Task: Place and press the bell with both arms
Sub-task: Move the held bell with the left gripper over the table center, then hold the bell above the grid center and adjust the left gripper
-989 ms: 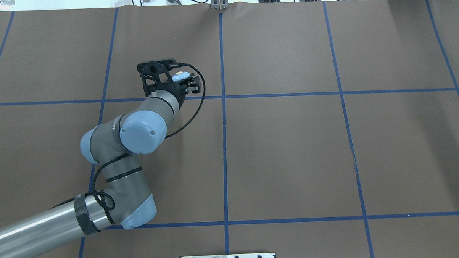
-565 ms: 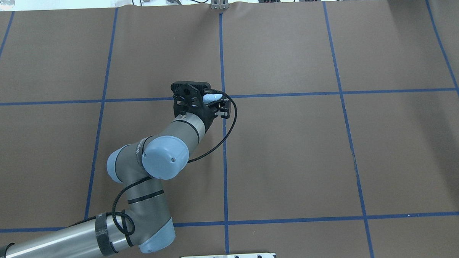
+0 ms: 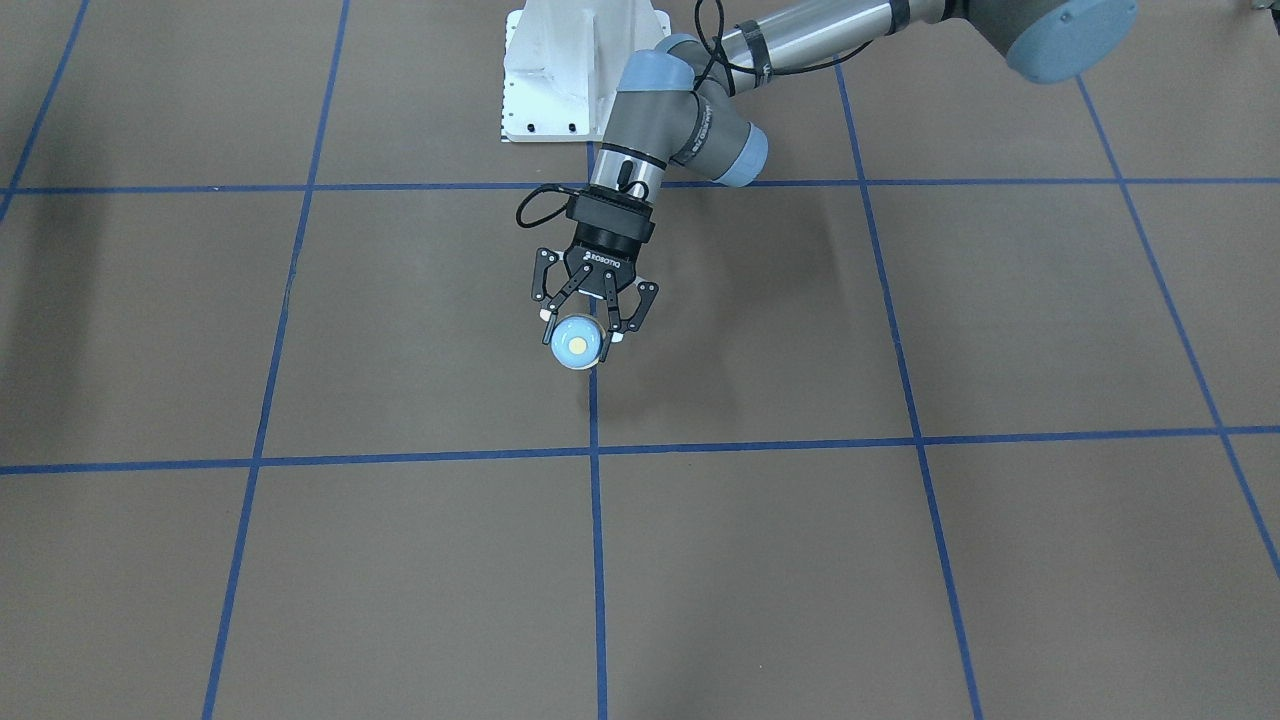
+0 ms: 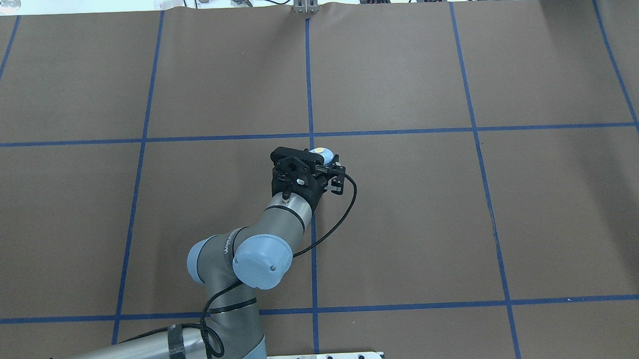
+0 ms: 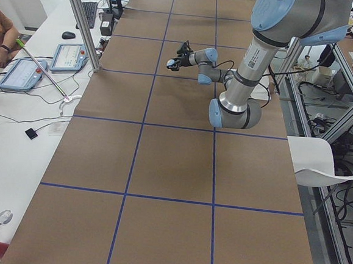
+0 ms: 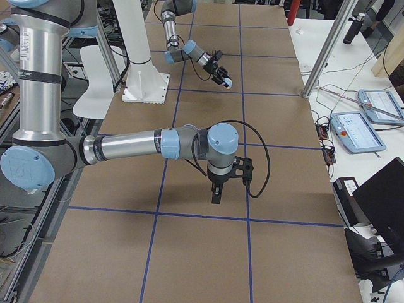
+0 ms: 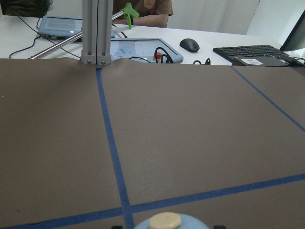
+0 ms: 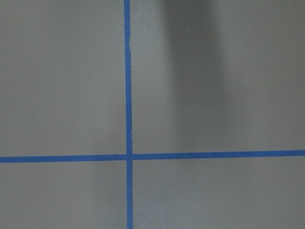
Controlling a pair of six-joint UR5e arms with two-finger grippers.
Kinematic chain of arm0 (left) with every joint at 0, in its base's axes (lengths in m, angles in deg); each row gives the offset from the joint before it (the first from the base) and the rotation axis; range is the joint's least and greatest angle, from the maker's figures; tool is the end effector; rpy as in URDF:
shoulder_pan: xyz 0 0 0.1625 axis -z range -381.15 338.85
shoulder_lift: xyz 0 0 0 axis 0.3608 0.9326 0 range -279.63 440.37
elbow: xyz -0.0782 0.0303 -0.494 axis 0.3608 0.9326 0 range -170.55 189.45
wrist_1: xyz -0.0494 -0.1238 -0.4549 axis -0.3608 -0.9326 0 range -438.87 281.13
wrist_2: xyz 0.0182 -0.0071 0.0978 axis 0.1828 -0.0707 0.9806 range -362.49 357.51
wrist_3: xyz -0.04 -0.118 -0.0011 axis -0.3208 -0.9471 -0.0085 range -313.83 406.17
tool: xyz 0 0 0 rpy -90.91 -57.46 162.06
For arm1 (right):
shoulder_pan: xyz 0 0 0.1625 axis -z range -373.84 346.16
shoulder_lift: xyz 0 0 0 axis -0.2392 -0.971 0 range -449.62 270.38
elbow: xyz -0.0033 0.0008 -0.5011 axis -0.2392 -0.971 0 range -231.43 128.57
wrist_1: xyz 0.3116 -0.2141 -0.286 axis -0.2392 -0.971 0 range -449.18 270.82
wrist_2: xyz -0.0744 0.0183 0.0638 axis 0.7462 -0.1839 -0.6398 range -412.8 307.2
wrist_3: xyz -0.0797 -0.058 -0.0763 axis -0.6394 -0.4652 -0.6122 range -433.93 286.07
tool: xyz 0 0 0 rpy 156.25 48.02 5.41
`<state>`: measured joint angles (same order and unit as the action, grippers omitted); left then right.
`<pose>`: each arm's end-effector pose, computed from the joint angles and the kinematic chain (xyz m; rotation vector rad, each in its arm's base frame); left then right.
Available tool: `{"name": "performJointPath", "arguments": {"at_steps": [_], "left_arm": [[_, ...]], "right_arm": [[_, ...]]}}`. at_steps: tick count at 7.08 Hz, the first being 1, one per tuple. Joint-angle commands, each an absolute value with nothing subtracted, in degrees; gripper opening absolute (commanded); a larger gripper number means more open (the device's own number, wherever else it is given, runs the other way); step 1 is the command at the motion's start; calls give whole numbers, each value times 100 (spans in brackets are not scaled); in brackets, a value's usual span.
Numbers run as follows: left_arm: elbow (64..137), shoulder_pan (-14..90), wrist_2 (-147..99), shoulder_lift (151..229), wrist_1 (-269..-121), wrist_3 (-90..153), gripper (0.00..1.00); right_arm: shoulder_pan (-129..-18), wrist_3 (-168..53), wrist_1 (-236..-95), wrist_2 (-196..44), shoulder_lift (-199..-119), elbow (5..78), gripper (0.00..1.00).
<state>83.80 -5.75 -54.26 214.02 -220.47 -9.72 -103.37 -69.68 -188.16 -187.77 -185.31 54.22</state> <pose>0.7751 -0.4317 0.2311 1.0526 0.9698 -0.1941 0.0412 -0.4998 0.6690 -0.0163 -0.7850 0.0558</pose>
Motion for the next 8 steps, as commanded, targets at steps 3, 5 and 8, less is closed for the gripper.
{"name": "performJointPath", "arguments": {"at_steps": [3, 5, 8], "left_arm": [[7582, -639, -5188, 21984, -22117, -798, 0], [7371, -639, -5189, 22169, -22134, -762, 0], [6967, -630, -5180, 22222, -22353, -762, 0]], "right_arm": [[-10323, -6944, -18823, -18762, -18524, 5413, 100], [-10288, -6944, -18815, -18745, -18524, 5404, 100], [-10279, -6944, -18815, -18753, -18524, 5404, 100]]}}
